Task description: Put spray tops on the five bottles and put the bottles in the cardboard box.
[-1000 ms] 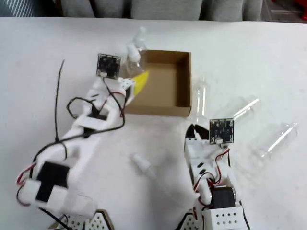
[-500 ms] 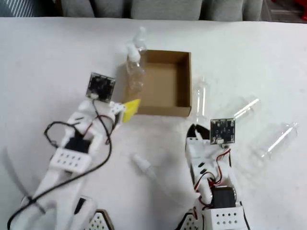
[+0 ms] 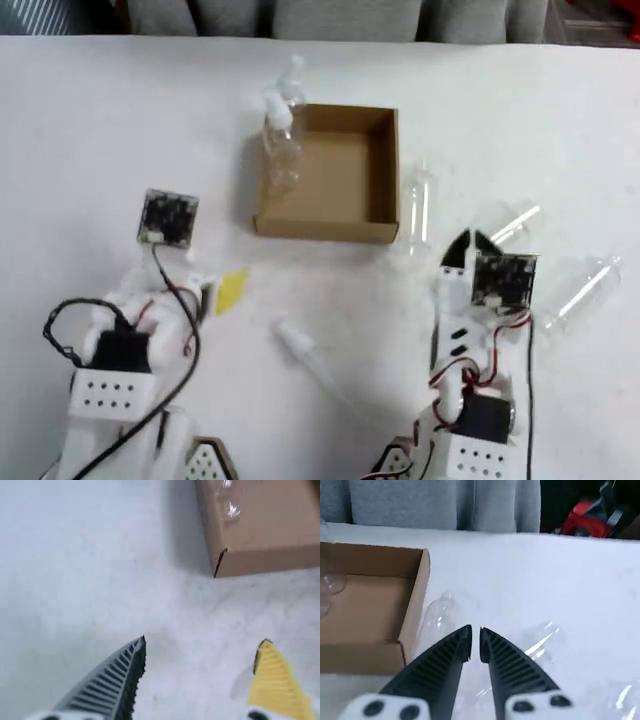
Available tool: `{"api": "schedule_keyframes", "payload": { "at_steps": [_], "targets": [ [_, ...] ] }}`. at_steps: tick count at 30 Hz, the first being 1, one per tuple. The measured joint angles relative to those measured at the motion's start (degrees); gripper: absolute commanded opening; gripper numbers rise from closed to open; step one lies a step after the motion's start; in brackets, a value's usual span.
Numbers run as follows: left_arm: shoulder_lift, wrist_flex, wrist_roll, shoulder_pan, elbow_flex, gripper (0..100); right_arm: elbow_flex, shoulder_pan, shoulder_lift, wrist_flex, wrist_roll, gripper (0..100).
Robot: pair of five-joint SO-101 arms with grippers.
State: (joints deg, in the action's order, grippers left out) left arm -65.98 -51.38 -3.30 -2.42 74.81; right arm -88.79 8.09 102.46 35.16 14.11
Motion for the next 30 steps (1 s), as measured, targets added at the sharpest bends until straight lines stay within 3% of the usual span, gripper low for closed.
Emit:
{"api": "schedule_keyframes", "payload": {
  "at_steps": [3, 8, 11, 14, 22, 24, 30],
  "targets": [
    [0.00, 0.26, 0.00, 0.00, 2.73, 26, 5.54, 1.41, -3.60, -0.09, 6.15, 1.7],
    [0.00, 3.16, 0.00, -1.32, 4.57, 1, 21.45, 2.46, -22.15, 4.13, 11.69, 1.9],
    [0.00, 5.54, 0.00, -1.76, 5.98, 7, 35.43, 2.64, -38.51, 11.87, 16.18, 2.2],
    [0.00, 6.15, -0.44, -1.76, 7.74, 3, 51.69, 2.81, -54.42, 24.00, 22.86, 2.2],
    [0.00, 6.24, -6.24, -1.76, 8.26, 2, 93.80, 2.90, -90.81, 59.87, 52.84, 2.2],
    [0.00, 6.24, -6.33, -1.76, 8.26, 2, 98.90, 3.43, -96.44, 61.36, 59.25, 4.1],
    [0.00, 6.24, -6.33, -1.76, 9.41, 2, 102.07, 5.71, -106.73, 61.63, 71.74, 22.2]
  ]
}}
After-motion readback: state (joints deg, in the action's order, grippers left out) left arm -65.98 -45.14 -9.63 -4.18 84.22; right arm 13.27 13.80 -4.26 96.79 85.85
